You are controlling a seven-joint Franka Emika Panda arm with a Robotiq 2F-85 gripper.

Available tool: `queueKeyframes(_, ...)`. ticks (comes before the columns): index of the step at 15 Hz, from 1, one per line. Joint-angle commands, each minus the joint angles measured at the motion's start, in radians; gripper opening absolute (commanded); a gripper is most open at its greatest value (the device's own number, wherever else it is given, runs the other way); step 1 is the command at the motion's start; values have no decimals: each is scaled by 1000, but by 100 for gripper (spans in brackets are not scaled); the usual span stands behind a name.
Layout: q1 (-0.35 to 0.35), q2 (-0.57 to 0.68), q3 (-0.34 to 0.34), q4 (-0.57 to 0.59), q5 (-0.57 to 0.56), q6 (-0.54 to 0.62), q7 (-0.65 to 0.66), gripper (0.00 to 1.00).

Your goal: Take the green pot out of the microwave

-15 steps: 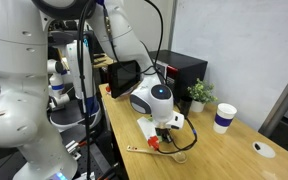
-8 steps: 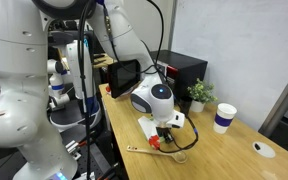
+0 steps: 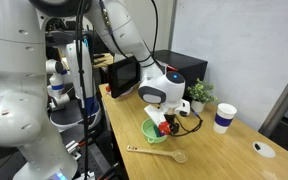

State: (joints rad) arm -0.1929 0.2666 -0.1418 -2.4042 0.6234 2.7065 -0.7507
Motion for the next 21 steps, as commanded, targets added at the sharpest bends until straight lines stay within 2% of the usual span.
queueKeyframes(1, -29, -65, 3, 99, -212, -239, 157, 100)
queueKeyframes(4, -21, -110, 16, 217, -283, -425, 211, 100)
queueKeyframes(7, 2, -141, 30, 319, -304, -538, 215, 100)
queueKeyframes(18, 132, -213, 114, 567, -364, -910, 250, 100)
queueKeyframes(21, 162, -225, 133, 614, -401, -961, 281, 100)
